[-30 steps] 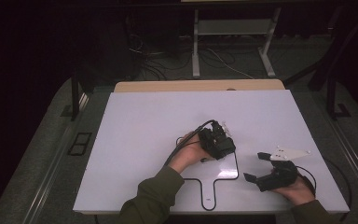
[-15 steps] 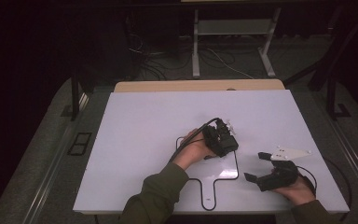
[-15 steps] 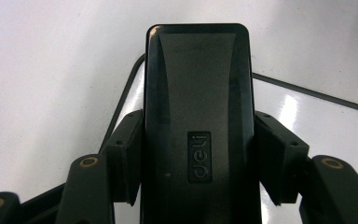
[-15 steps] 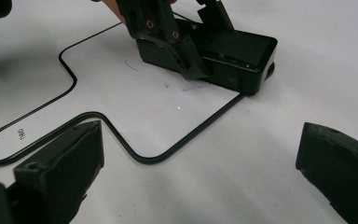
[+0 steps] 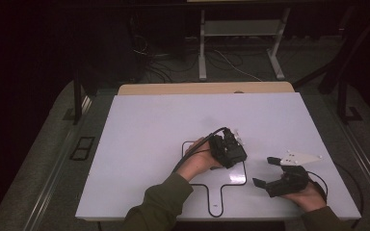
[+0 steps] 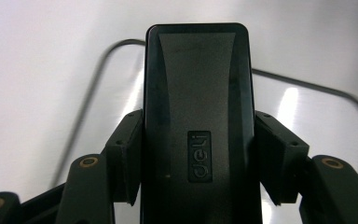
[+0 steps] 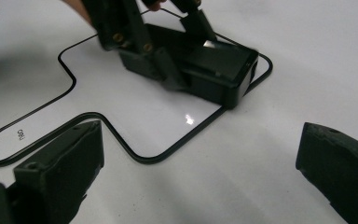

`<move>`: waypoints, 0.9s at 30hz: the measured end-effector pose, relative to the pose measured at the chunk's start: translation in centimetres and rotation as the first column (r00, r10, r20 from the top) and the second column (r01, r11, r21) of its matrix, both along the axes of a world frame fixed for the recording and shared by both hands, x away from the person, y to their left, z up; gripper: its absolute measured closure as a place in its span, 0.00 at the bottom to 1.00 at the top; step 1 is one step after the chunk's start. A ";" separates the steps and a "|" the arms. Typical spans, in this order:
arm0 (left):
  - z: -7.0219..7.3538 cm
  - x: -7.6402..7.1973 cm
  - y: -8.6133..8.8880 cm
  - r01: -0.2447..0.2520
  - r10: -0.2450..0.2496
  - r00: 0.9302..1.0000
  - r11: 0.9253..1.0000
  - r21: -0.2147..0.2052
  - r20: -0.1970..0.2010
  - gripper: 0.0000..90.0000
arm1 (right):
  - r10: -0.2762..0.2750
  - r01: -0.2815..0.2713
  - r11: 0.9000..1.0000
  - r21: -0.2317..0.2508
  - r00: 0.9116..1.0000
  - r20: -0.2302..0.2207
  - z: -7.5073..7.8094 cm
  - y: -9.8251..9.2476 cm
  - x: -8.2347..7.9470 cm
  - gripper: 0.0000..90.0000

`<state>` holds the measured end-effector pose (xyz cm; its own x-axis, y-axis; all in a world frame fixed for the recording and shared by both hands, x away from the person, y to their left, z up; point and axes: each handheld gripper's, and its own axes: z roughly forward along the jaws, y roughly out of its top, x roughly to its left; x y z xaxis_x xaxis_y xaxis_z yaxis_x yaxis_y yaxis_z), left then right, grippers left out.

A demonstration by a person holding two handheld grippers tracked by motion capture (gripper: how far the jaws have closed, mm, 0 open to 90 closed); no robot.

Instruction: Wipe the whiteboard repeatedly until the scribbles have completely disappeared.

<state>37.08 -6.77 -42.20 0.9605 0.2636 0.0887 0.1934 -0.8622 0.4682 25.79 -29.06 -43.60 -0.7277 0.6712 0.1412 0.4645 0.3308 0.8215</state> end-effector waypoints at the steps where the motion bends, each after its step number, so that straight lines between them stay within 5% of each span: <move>1: 0.0 0.3 0.1 -0.007 0.007 1.000 1.000 0.008 0.007 0.43 | 0.000 0.000 1.000 0.000 1.000 0.000 0.0 0.0 0.0 0.00; 6: 0.2 0.9 0.2 -0.016 0.015 1.000 0.999 0.032 0.021 0.43 | 0.002 -0.002 1.000 0.000 1.000 0.000 0.0 0.0 0.0 0.00; 18: 0.1 -1.0 1.0 0.029 -0.029 0.999 1.000 0.002 -0.024 0.43 | 0.001 -0.001 1.000 -0.002 1.000 -0.006 -0.1 0.1 0.0 0.00; 27: 0.0 -1.5 2.4 0.009 -0.009 1.000 1.000 -0.005 -0.002 0.43 | 0.003 -0.003 1.000 -0.007 1.000 -0.009 -0.2 0.2 0.1 0.00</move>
